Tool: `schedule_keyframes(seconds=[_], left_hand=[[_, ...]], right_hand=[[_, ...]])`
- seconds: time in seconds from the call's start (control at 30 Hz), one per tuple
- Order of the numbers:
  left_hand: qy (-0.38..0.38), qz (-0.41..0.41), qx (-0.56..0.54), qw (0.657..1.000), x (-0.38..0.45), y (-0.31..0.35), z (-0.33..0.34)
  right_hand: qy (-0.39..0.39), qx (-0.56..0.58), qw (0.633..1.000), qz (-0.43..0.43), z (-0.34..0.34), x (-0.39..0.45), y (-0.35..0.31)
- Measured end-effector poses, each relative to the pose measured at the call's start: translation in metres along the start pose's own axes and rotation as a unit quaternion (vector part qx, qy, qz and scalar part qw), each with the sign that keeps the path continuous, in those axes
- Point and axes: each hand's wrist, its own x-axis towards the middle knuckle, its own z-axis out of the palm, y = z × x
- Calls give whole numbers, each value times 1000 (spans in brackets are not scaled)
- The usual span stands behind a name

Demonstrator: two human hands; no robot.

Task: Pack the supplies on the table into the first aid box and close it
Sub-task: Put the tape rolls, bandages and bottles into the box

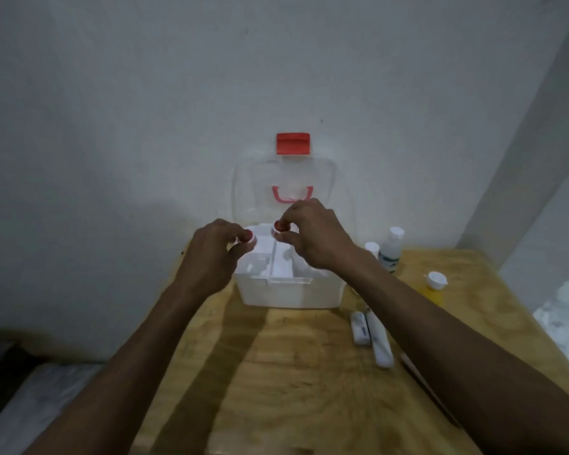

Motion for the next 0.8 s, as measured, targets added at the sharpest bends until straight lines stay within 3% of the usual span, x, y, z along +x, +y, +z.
schedule_keyframes(seconds=[0.33, 0.8], left_hand=[[-79, -30, 84, 993, 40, -27, 27], [-144, -72, 45, 986, 48, -30, 30]], right_hand=[[-79, 8, 997, 10, 41, 54, 1], [-150, -39, 988, 29, 55, 66, 6]])
